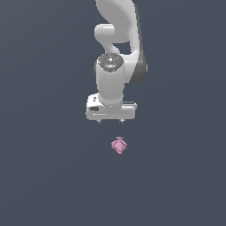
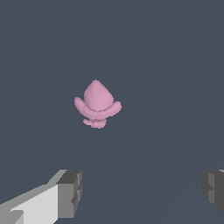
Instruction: Pick up the object and move it to a goal position.
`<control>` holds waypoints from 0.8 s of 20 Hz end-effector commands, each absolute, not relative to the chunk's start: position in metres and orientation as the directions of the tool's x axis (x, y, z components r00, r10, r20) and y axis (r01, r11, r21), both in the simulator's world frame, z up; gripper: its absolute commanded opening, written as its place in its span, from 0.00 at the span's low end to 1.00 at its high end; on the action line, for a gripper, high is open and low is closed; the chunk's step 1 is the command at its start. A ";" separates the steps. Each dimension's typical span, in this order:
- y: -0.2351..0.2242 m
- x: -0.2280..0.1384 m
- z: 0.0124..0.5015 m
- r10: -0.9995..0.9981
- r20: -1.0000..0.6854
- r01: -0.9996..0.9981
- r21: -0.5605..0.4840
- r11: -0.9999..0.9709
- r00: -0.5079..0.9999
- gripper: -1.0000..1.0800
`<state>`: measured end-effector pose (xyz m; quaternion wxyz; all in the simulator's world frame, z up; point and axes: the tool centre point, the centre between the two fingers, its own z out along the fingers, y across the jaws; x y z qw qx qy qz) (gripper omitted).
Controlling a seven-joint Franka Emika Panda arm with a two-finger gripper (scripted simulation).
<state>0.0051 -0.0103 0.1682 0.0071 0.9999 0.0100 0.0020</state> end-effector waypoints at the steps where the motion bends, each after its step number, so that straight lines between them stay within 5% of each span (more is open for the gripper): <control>1: -0.010 0.005 0.168 0.020 0.004 0.020 0.014 -1.000 1.000 0.96; 16: -0.011 0.011 0.168 -0.017 0.014 -0.017 0.015 -1.000 1.000 0.96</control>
